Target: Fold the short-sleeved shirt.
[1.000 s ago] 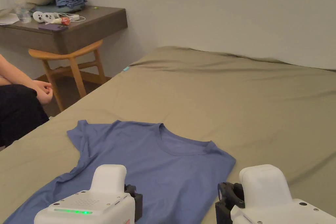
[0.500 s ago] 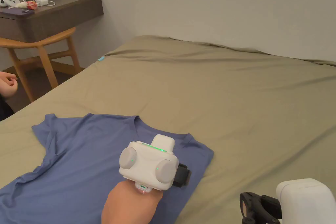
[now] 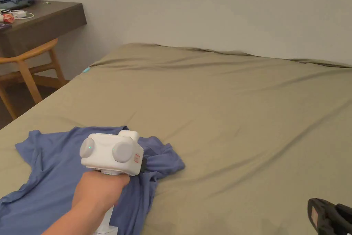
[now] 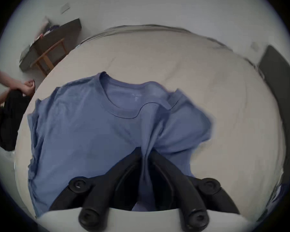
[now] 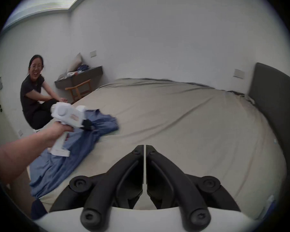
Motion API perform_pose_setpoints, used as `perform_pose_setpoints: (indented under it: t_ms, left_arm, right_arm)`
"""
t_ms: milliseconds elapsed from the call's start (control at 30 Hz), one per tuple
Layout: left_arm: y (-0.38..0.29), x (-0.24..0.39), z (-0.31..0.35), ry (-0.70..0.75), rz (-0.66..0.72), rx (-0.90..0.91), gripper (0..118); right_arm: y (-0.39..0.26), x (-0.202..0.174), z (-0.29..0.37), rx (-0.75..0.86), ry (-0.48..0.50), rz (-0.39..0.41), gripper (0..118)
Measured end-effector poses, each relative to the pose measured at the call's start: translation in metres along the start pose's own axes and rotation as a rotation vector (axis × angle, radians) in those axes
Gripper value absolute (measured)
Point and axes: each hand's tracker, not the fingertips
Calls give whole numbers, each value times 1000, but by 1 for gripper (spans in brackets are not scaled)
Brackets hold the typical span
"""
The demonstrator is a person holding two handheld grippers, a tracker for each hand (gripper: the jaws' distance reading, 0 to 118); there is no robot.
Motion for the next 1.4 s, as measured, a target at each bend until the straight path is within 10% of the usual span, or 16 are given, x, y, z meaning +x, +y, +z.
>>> perform_pose_setpoints:
  t_ms: [300, 700, 1000, 1200, 1233, 1300, 1400]
  left_arm:
    - [52, 96, 111, -56, -144, 58, 1]
    - [-36, 454, 215, -507, -582, 40, 1]
    - [-200, 620, 258, -713, -920, -75, 1]
    - [-230, 627, 227, -679, -859, -151, 1]
    - [-229, 628, 223, -675, -839, -156, 6]
    - [-222, 623, 223, -709, -775, -123, 108]
    - [-183, 591, 256, -863, -686, -96, 116]
  right_arm:
    - [11, 151, 153, 171, -375, -79, 5]
    - [-51, 297, 352, 137, -827, -64, 5]
    - [-103, 322, 493, 142, -1030, -193, 5]
    - [-119, 301, 504, 83, -1033, -163, 5]
    - [-120, 300, 502, 82, -1018, -170, 5]
    - [-116, 294, 498, 102, -989, -183, 5]
    - [-114, 298, 494, 134, -957, -179, 5]
